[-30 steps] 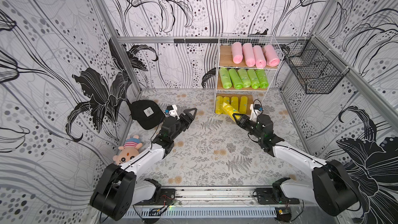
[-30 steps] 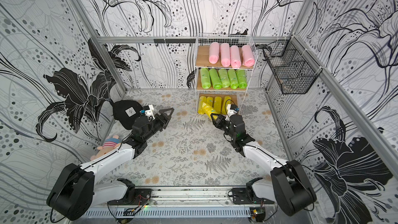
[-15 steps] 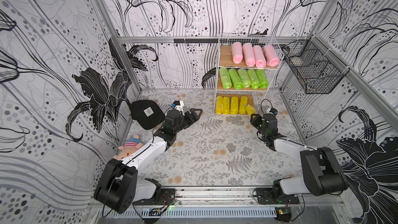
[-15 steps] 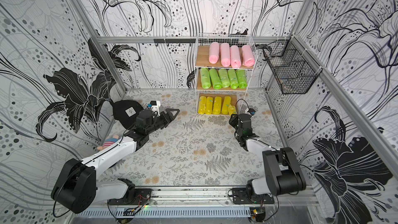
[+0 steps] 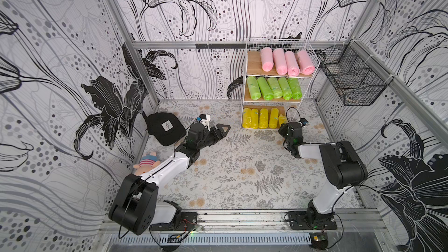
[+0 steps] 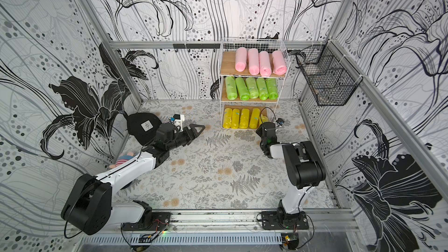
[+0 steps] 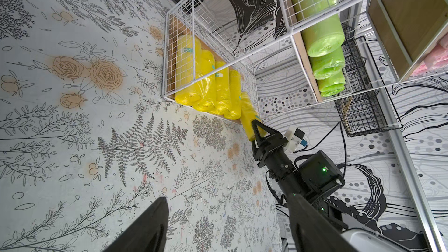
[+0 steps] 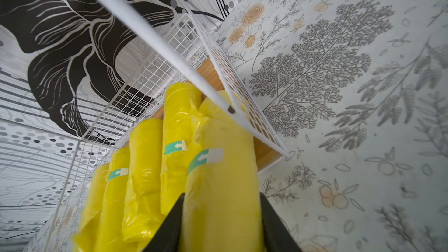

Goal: Sort the rolls of trash bags by color and place them on the shelf
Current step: Place the roll of trash bags on the shelf.

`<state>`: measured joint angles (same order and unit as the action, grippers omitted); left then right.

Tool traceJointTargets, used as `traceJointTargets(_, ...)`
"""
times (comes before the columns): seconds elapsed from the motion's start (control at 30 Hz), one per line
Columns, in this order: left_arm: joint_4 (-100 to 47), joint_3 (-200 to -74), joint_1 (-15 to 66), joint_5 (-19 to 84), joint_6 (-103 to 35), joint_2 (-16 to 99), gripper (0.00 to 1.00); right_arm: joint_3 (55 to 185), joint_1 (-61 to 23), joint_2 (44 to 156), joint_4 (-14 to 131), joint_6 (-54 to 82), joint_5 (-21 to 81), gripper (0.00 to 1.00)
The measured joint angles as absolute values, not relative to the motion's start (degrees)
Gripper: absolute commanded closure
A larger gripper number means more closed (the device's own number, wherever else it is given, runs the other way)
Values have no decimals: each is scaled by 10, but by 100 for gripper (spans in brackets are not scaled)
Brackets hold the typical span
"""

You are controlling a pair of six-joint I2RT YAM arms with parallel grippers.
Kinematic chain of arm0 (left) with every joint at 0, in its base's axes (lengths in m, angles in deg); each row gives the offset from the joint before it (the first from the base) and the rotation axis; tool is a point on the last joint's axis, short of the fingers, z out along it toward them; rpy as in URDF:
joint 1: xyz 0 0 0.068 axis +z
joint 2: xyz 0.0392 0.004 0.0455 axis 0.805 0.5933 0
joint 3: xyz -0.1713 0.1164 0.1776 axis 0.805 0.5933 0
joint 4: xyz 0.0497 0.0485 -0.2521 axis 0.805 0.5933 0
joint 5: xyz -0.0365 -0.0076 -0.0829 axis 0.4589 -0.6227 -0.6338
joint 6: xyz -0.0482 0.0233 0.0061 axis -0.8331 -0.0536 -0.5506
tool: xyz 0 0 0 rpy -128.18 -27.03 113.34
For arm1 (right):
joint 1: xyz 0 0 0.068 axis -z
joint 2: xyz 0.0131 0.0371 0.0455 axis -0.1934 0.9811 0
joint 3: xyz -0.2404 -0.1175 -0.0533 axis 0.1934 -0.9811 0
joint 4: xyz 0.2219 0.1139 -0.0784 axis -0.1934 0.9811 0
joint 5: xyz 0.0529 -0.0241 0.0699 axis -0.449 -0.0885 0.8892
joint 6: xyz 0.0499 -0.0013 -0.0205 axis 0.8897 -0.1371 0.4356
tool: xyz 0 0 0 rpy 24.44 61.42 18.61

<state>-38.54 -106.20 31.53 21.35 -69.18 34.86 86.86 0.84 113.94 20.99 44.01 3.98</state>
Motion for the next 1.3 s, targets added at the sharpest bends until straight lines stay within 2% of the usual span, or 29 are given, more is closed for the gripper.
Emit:
traceJointTargets(0.5, -388, -1071, 315, 195, -690, 349, 20, 949, 8, 1226, 179, 464, 21, 68)
traceJointTargets(0.7, -388, -1071, 315, 191, -687, 349, 19, 968, 12, 1243, 179, 481, 11, 63)
traceJointTargets(0.93, -388, -1071, 315, 189, -684, 349, 19, 983, 12, 1258, 179, 493, 9, 47)
traceJointTargets(1.17, -388, -1071, 315, 188, -684, 349, 19, 981, 11, 1261, 206, 497, 8, 35)
traceJointTargets(1.3, -388, -1071, 315, 185, -684, 349, 19, 974, 11, 1259, 208, 505, 6, 23)
